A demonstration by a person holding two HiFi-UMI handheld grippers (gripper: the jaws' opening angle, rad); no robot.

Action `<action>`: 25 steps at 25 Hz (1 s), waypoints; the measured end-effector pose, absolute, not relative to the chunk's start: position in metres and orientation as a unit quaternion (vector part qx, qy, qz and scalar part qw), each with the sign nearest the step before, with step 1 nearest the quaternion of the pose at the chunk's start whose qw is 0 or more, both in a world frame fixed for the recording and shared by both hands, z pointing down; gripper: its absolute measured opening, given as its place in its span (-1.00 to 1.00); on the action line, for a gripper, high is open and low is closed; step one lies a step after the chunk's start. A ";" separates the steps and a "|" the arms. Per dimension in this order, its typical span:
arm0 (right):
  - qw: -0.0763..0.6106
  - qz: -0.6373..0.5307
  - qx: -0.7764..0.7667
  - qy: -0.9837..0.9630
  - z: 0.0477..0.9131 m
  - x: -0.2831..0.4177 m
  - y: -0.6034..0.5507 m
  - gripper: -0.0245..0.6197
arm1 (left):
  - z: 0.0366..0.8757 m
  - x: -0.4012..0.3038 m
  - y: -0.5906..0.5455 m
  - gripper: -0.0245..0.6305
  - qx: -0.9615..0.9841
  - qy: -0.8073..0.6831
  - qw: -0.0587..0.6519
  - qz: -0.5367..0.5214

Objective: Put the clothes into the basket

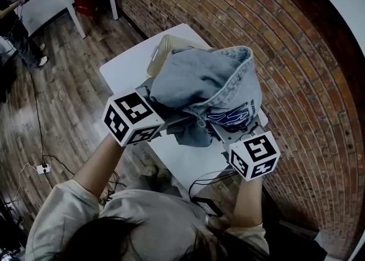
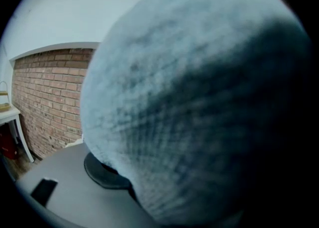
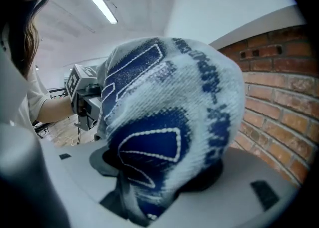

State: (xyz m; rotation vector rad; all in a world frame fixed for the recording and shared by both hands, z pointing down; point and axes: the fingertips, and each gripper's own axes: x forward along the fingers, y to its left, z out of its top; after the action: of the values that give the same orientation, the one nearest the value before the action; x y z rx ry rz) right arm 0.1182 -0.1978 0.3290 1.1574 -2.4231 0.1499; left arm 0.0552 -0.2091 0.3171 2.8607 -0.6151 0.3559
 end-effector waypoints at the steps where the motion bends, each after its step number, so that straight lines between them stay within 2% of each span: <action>1: 0.222 0.044 0.420 -0.879 0.321 0.118 -0.205 -0.01 | 0.310 0.054 -0.216 0.11 0.966 -0.212 0.088 0.116; 13: 0.182 -0.031 0.437 -0.881 0.287 0.119 -0.290 -0.01 | 0.273 0.054 -0.297 0.11 0.965 -0.246 0.006 0.094; 18: 0.172 -0.043 0.468 -0.866 0.308 0.126 -0.330 -0.01 | 0.291 0.059 -0.336 0.08 0.962 -0.258 -0.024 0.080; 25: 0.180 -0.034 0.481 -0.858 0.352 0.132 -0.369 -0.01 | 0.339 0.063 -0.374 0.07 0.960 -0.265 -0.010 0.084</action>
State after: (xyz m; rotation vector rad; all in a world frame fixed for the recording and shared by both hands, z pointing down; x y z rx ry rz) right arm 0.1323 -0.3689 0.3519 1.3579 -2.4235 -0.0954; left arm 0.0628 -0.3735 0.3394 3.0375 -0.8390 0.2671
